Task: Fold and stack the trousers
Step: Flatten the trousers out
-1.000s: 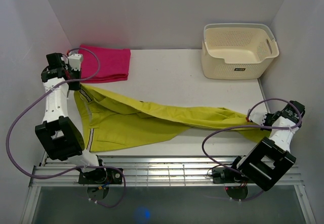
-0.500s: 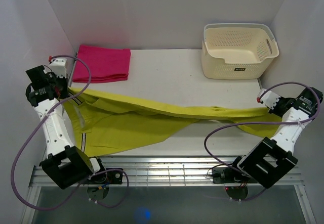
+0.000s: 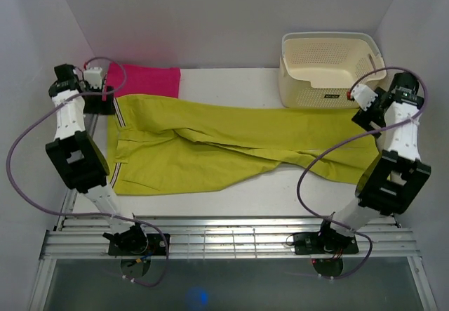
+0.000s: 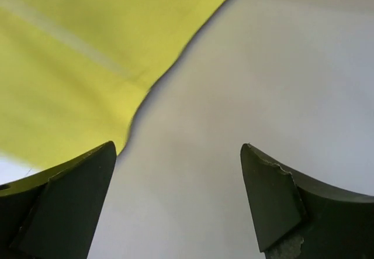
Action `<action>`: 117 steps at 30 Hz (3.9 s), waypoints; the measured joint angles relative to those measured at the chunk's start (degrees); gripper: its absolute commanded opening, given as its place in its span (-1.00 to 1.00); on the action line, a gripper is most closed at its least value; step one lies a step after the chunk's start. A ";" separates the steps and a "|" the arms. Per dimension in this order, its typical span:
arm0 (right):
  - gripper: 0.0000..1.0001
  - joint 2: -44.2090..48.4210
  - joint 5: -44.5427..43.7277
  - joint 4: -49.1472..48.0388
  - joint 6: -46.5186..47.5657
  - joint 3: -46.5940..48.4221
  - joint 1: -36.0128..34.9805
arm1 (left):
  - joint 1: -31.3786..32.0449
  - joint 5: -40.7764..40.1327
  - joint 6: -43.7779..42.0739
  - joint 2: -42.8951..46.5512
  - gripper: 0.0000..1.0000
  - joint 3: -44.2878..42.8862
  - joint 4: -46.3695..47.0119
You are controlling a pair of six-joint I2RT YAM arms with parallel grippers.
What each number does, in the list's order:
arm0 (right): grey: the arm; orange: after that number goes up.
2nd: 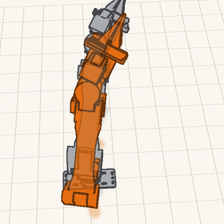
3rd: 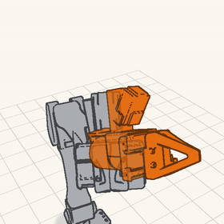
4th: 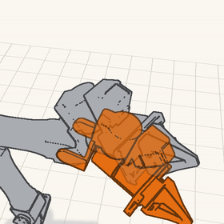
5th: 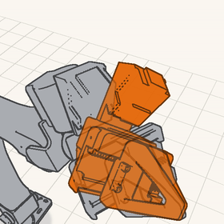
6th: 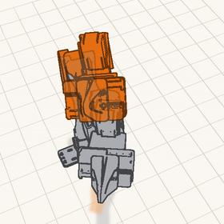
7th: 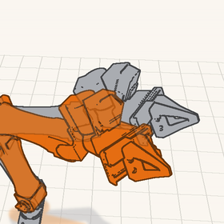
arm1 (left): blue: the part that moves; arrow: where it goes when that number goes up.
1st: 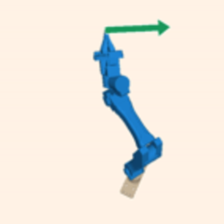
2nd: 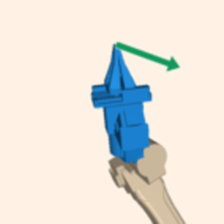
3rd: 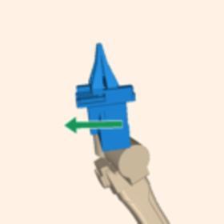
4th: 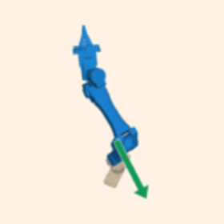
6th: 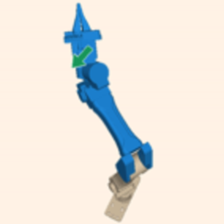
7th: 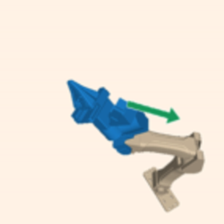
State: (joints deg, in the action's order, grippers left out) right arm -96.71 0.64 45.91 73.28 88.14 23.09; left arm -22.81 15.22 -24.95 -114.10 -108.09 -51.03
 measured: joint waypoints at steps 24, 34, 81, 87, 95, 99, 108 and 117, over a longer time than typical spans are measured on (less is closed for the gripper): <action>0.57 21.40 -5.88 -15.17 14.78 -50.05 1.36 | -8.02 4.85 -19.89 35.63 0.70 55.25 -6.03; -0.85 17.27 -7.28 -12.22 14.05 -48.33 2.03 | -8.04 0.74 -19.96 31.04 0.01 61.42 2.51; -0.85 27.82 2.45 12.59 23.12 -38.23 11.63 | -19.63 -1.90 -17.68 18.64 -0.43 46.42 5.84; -0.85 33.64 7.08 22.93 29.00 -24.33 17.77 | -23.30 -1.14 -18.51 17.94 -0.48 46.38 5.92; -0.84 17.16 6.78 24.00 19.87 -15.21 11.85 | -26.64 0.20 -17.70 15.32 -0.80 41.51 6.67; -0.84 -3.69 4.63 18.49 8.33 -6.73 5.90 | -26.64 0.92 -16.46 10.60 -0.64 37.33 6.43; -0.85 -12.96 -1.77 8.98 -4.85 -6.67 -1.18 | -26.58 11.91 -22.75 14.88 0.42 35.39 -5.42; -0.84 -12.41 -6.80 4.90 -7.45 -12.09 -2.67 | -26.45 12.13 -24.57 22.58 0.42 49.70 -7.10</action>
State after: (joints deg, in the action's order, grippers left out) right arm -109.12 -6.15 50.81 65.82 76.05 20.43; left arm -49.25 27.35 -49.52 -91.53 -58.39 -58.13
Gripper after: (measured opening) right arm 0.083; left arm 0.736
